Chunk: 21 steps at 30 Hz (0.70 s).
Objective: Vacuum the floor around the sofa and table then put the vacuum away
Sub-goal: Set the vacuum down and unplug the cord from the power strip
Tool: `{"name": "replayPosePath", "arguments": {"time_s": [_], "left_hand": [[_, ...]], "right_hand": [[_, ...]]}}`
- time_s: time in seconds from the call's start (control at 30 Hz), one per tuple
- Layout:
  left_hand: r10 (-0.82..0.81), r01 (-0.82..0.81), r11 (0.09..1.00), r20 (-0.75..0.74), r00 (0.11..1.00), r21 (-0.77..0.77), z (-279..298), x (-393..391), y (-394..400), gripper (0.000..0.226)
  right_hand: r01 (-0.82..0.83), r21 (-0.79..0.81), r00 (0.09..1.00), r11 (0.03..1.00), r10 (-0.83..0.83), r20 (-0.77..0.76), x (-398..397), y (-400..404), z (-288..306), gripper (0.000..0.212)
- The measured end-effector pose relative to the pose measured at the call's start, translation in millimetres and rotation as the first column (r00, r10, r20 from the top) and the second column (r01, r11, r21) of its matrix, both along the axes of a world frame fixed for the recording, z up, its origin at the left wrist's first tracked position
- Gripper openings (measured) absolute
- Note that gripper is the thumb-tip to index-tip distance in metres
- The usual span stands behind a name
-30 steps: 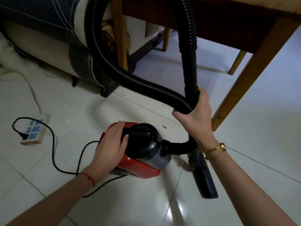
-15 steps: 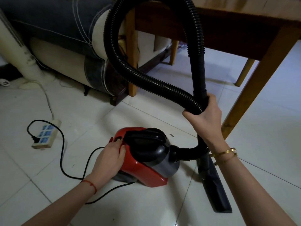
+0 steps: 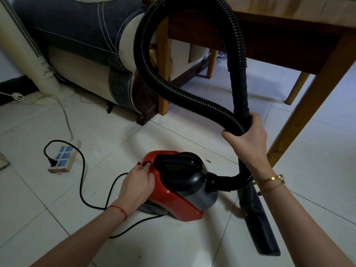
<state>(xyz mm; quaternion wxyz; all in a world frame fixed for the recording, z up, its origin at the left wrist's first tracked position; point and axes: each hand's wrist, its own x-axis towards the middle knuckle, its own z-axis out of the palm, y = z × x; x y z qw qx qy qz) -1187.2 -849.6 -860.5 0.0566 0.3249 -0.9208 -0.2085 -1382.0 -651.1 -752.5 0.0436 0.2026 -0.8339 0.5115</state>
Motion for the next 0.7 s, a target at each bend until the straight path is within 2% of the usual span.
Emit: {"name": "replayPosePath", "arguments": {"time_s": [0.1, 0.2, 0.33, 0.43, 0.57, 0.7], "left_hand": [[-0.071, 0.070, 0.997, 0.052, 0.996, 0.026, 4.4, 2.6, -5.9, 0.058], [-0.135, 0.137, 0.989, -0.028, 0.990, 0.060, 10.6, 2.8, -8.7, 0.065], [-0.243, 0.241, 0.970, -0.177, 0.954, -0.035, 18.1, -10.7, 4.0, 0.067], [-0.355, 0.325, 0.932, -0.215, 0.910, -0.162, 24.5, -25.8, 1.6, 0.051], [-0.515, 0.486, 0.853, -0.148, 0.845, -0.189, 34.9, -45.2, 0.7, 0.023], [-0.616, 0.607, 0.765, 0.028, 0.787, -0.217, 34.6, -61.0, -2.5, 0.017]], "right_hand": [[-0.013, 0.015, 1.000, 1.000, 0.013, -0.007, 1.2, 0.6, 0.6, 0.058], [-0.023, 0.015, 1.000, 1.000, 0.023, -0.006, 0.9, 0.9, 1.5, 0.058], [-0.028, 0.036, 1.000, 0.999, 0.028, -0.009, 0.3, 0.6, 2.8, 0.059], [-0.038, 0.044, 0.999, 0.998, 0.038, -0.008, 0.4, -0.2, 4.4, 0.060], [-0.051, 0.061, 0.999, 0.997, 0.051, -0.002, -0.8, -0.8, 5.5, 0.058], [-0.094, 0.077, 0.996, 0.993, 0.094, 0.003, -3.6, -3.3, 7.9, 0.056]]}}
